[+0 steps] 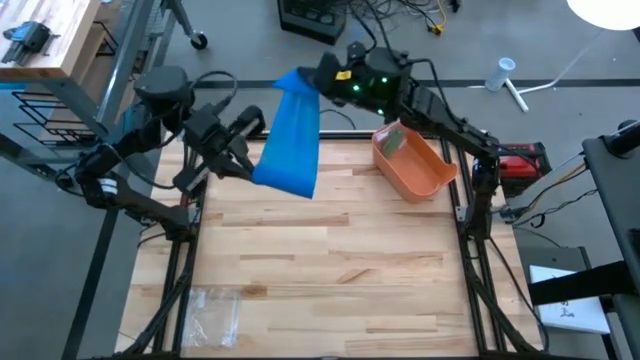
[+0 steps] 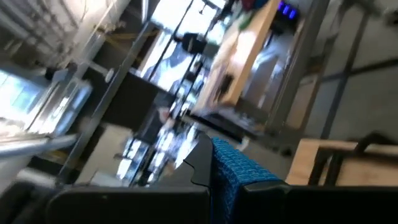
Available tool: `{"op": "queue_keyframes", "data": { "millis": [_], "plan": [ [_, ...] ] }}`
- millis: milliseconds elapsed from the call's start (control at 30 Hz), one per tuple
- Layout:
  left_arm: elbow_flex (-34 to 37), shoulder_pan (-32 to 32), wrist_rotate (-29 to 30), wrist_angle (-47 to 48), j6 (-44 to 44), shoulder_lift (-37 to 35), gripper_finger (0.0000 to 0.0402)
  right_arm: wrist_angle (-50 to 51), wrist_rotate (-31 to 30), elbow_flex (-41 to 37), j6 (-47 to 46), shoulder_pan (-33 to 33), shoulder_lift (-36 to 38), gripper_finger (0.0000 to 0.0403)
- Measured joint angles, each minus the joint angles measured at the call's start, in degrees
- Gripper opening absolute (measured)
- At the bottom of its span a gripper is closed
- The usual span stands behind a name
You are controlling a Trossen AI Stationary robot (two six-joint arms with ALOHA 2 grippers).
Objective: Roll bandage
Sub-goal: Roll the blue bandage
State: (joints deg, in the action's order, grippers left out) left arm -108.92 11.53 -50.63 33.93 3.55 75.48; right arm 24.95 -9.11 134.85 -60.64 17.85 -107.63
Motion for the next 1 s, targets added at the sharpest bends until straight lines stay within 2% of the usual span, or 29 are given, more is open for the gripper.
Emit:
{"op": "queue_keyframes", "data": {
  "millis": [200,433,667,800,900,1000],
  "plan": [
    [0.00,-0.02,8.74,-4.37,3.91,-0.59,0.0000,-0.52,8.84,0.00,-1.12,-2.12,-0.65,0.0000],
    [0.00,0.00,12.47,-13.15,7.69,-0.92,0.0000,-0.33,15.56,0.00,1.86,-3.69,0.35,0.0014],
    [-0.41,0.02,13.92,-16.28,5.67,-1.40,0.0000,-0.15,18.19,0.09,5.28,-5.06,1.34,0.0087],
    [-2.92,0.02,14.00,-17.59,1.00,-1.63,0.0000,-0.13,21.58,0.11,8.61,-5.88,1.79,0.0137],
    [-5.20,0.02,14.01,-17.61,-0.13,-1.71,0.0000,-0.18,25.16,0.11,9.98,-6.45,1.95,0.0167],
    [-7.06,0.02,13.99,-15.88,0.13,-1.74,0.0000,-0.65,26.06,0.11,8.31,-6.80,2.21,0.0190]
  ]
}}
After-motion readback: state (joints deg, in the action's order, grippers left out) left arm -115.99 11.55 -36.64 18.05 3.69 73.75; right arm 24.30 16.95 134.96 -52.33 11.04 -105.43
